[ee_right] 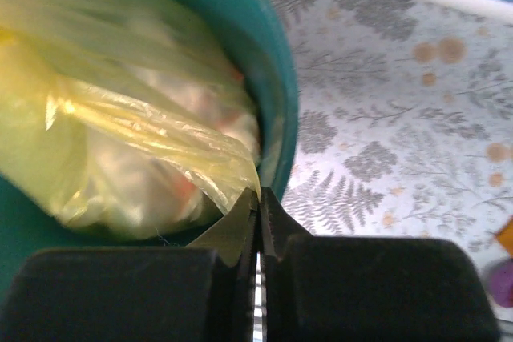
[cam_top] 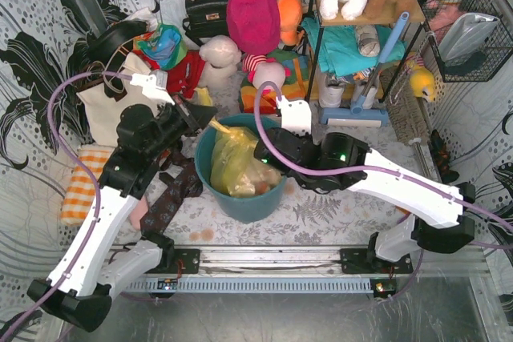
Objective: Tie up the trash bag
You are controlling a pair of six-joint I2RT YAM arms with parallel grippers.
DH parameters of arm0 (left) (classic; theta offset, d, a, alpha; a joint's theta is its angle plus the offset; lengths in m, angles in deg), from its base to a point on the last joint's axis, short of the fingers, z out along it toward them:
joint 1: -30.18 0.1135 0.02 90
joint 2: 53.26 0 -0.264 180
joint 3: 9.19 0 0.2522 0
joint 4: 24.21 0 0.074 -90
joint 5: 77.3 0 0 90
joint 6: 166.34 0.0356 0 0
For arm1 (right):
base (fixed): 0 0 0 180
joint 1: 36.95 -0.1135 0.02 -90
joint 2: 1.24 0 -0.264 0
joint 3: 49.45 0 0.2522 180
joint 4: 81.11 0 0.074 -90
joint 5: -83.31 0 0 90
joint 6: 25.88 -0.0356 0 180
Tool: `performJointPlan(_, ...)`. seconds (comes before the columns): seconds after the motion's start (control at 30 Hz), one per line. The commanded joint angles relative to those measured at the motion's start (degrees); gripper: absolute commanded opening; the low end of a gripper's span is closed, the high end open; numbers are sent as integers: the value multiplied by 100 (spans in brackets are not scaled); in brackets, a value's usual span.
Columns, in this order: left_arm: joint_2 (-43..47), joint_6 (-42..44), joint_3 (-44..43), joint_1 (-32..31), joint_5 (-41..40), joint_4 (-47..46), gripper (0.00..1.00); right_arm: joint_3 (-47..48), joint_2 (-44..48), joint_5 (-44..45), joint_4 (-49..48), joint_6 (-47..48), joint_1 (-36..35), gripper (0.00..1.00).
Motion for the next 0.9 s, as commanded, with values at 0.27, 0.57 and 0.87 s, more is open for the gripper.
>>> performJointPlan(0.27,614,78,394,26,-235,350,0,766,-713,2348,855,-324,-27,0)
performJointPlan(0.57,1007,285,452,27,-767,1096,0,1023,-1167,2692,1476,-245,192,0)
performJointPlan(0.87,1254,512,281,22,-1218,1712,0,175,-713,2541,1478,-492,691,0)
